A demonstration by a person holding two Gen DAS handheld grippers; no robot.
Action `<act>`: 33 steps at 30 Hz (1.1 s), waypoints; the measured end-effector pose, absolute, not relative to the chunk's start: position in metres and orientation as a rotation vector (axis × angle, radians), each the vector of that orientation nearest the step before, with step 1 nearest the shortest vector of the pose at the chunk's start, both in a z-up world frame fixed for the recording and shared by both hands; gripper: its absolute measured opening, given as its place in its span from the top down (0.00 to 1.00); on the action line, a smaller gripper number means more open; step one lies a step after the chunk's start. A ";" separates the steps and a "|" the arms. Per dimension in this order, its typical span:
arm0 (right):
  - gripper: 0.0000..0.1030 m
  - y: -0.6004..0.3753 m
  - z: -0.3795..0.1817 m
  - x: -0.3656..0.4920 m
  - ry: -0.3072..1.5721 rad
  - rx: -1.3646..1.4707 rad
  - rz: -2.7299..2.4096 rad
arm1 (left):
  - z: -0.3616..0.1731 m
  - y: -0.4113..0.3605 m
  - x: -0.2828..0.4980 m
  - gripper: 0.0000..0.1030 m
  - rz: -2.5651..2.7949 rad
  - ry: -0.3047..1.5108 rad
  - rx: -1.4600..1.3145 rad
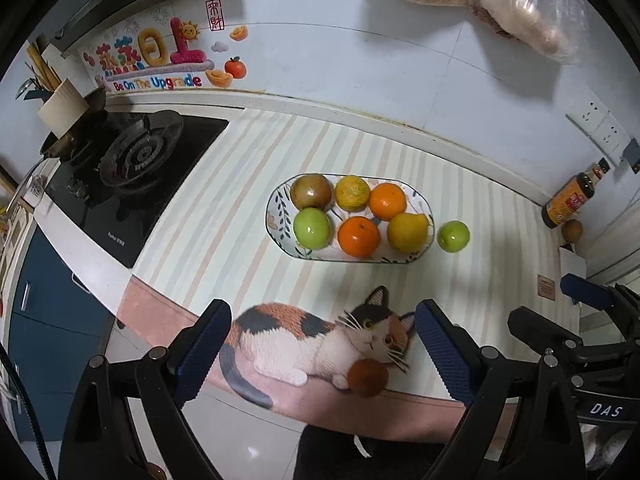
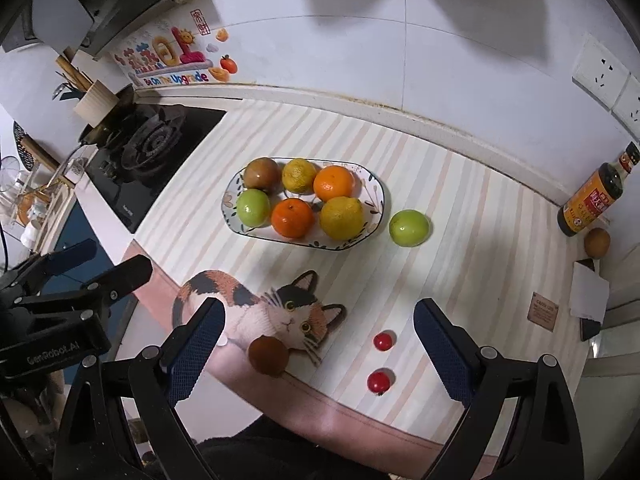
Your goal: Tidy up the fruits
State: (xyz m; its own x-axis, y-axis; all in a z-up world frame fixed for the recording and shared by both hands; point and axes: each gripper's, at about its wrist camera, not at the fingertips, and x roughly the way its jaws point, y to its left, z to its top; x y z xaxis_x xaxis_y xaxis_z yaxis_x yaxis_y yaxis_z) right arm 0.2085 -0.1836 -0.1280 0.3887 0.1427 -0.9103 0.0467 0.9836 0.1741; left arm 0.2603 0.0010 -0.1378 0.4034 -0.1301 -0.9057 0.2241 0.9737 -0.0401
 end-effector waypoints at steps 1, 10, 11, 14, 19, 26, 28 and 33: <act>0.05 -0.183 -0.126 0.206 1.174 0.182 0.066 | -0.136 0.001 0.257 0.09 -0.226 1.132 0.091; 0.05 -0.192 -0.118 0.196 1.166 0.212 0.088 | -0.126 0.003 0.246 0.09 -0.227 1.119 0.084; 0.05 -0.196 -0.119 0.197 1.166 0.223 0.088 | -0.126 0.004 0.246 0.09 -0.227 1.121 0.080; 0.05 -0.213 -0.132 0.202 1.184 0.278 0.073 | -0.137 0.003 0.252 0.03 -0.219 1.153 0.087; 0.05 -0.249 -0.169 0.215 1.250 0.367 0.022 | -0.182 -0.005 0.264 0.00 -0.204 1.241 0.105; 0.06 -0.289 -0.223 0.240 1.300 0.482 -0.033 | -0.273 -0.021 0.262 0.01 -0.222 1.466 0.087; 0.08 -0.300 -0.236 0.254 1.297 0.496 -0.050 | -0.296 -0.028 0.259 0.01 -0.230 1.520 0.093; 0.08 -0.319 -0.279 0.309 1.327 0.538 -0.078 | -0.335 -0.038 0.257 0.01 -0.234 1.604 0.075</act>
State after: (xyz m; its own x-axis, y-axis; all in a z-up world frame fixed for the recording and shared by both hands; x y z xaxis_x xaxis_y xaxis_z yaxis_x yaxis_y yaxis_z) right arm 0.3094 -0.3191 -0.2787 0.2580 0.2459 -0.9343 0.3535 0.8760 0.3282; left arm 0.2565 -0.0377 -0.3345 -0.0496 -0.0963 -0.9941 0.1921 0.9758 -0.1041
